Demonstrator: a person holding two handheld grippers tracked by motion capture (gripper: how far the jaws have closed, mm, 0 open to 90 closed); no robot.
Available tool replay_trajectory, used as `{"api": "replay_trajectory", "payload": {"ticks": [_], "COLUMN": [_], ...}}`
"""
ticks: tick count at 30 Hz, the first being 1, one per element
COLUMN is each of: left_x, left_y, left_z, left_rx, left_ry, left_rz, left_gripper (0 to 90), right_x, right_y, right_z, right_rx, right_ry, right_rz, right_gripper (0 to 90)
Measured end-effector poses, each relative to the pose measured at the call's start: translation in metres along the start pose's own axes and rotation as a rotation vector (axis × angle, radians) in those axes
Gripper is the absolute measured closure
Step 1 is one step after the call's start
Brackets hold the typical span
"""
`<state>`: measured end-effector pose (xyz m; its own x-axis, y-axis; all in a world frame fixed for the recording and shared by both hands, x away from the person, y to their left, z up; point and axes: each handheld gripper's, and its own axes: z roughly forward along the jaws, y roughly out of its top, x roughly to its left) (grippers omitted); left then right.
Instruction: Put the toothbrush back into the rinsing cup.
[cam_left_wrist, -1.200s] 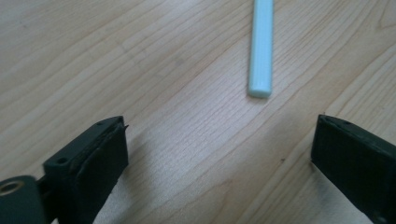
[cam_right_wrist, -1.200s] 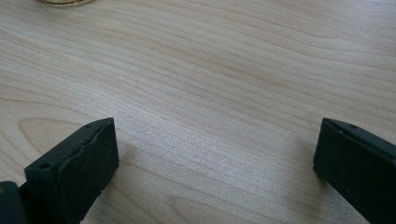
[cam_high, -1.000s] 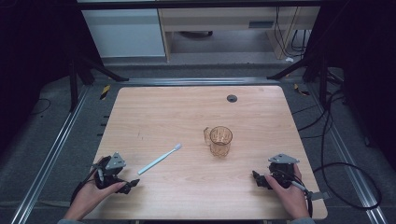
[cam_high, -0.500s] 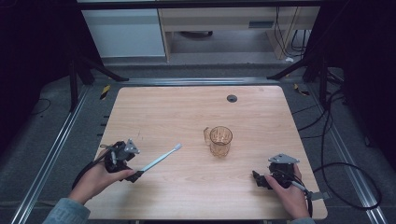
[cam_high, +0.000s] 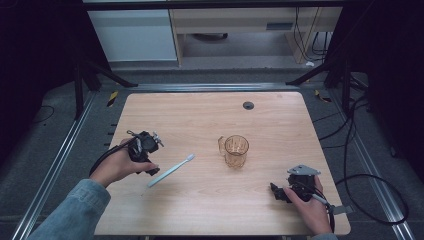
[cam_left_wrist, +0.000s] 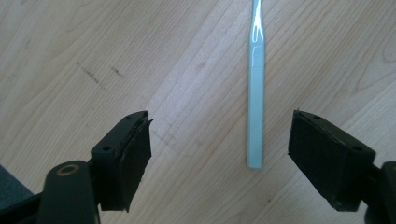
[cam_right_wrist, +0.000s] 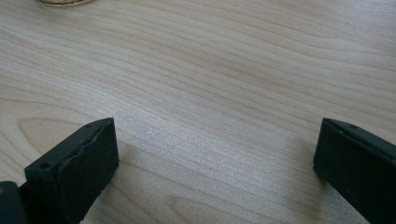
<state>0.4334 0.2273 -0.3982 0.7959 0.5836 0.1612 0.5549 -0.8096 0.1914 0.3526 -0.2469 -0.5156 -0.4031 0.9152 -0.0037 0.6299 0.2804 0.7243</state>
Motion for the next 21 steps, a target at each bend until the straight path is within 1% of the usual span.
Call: {"api": "replay_trajectory", "payload": {"ticks": [4, 6, 8, 9, 11, 12, 13, 14, 19, 21], "left_x": [0.0, 0.0, 0.001, 0.001, 0.002, 0.002, 0.002, 0.002, -0.001, -0.003], "left_y": [0.013, 0.018, 0.024, 0.024, 0.029, 0.033, 0.033, 0.039, 0.05, 0.056], "left_z": [0.008, 0.013, 0.02, 0.02, 0.025, 0.029, 0.029, 0.033, 0.04, 0.043], "left_rx": [0.028, 0.04, 0.062, 0.062, 0.084, 0.098, 0.098, 0.121, 0.153, 0.174], "left_ry": [-0.018, -0.026, -0.046, -0.046, -0.055, -0.06, -0.06, -0.07, -0.089, -0.092], "left_rz": [0.005, 0.005, 0.007, 0.007, 0.002, 0.0, 0.0, 0.0, 0.01, 0.022], "left_gripper": [27.6, 33.1, 37.2, 39.6, 40.9, 45.3, 46.7, 48.2, 52.2, 53.0], "right_x": [0.0, 0.0, 0.0, 0.0, 0.0, 0.0, 0.0, 0.0, 0.0, 0.0], "right_y": [0.0, 0.0, 0.0, 0.0, 0.0, 0.0, 0.0, 0.0, 0.0, 0.0], "right_z": [0.0, 0.0, 0.0, 0.0, 0.0, 0.0, 0.0, 0.0, 0.0, 0.0], "right_rx": [0.0, 0.0, 0.0, 0.001, 0.0, 0.0, 0.0, 0.0, 0.0, -0.001], "right_ry": [0.0, 0.0, 0.0, 0.0, 0.0, 0.001, 0.001, 0.001, 0.0, 0.0], "right_rz": [0.0, 0.0, 0.0, -0.003, 0.0, -0.001, -0.001, -0.002, -0.002, 0.0], "right_gripper": [0.4, 0.4, 0.4, 0.4, 0.4, 0.4, 0.4, 0.4, 0.4, 0.4]}}
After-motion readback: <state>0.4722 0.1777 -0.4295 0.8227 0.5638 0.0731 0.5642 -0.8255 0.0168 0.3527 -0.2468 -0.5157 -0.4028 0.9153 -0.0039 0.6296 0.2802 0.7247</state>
